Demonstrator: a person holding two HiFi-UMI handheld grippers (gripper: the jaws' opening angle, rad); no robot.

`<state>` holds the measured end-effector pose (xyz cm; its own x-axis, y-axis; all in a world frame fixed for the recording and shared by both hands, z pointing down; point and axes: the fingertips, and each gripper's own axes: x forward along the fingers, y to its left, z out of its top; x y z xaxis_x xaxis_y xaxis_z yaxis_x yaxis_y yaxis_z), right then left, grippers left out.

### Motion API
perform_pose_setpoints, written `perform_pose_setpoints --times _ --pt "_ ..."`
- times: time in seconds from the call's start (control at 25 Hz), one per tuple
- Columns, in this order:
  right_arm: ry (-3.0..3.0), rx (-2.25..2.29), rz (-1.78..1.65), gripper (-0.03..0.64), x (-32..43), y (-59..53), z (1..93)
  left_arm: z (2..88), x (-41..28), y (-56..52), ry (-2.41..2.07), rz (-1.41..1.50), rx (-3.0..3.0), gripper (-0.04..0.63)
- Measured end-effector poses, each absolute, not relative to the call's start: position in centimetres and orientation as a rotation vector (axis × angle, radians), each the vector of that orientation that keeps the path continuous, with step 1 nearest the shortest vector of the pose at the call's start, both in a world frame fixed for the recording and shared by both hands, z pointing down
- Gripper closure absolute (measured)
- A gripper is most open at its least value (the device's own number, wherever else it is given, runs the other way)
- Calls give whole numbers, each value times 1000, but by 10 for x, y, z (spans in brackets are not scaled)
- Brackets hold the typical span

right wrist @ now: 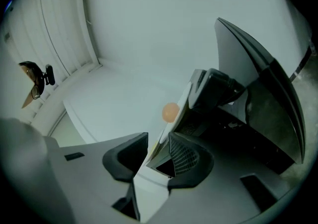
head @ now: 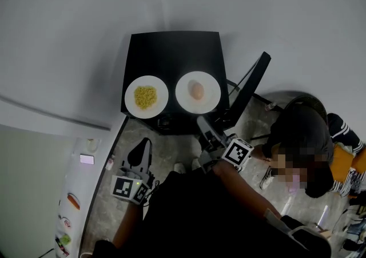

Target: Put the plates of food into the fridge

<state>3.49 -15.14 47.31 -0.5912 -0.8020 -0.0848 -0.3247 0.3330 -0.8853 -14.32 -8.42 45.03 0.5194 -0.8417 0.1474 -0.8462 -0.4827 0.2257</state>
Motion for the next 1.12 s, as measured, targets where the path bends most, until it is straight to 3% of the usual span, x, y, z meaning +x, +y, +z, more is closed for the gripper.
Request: perform_pose_setpoints --times 0.64,0.76,1.12 --pt "1882 -913 -1358 492 36 -171 477 454 -138 -85 -1409 56 2483 566" --pt "1806 -919 -1410 560 39 -172 486 454 -138 -85 -1414 44 2478 566" --pt "1708 -828 -1476 577 45 -160 486 457 -135 -71 -1418 58 2473 566"
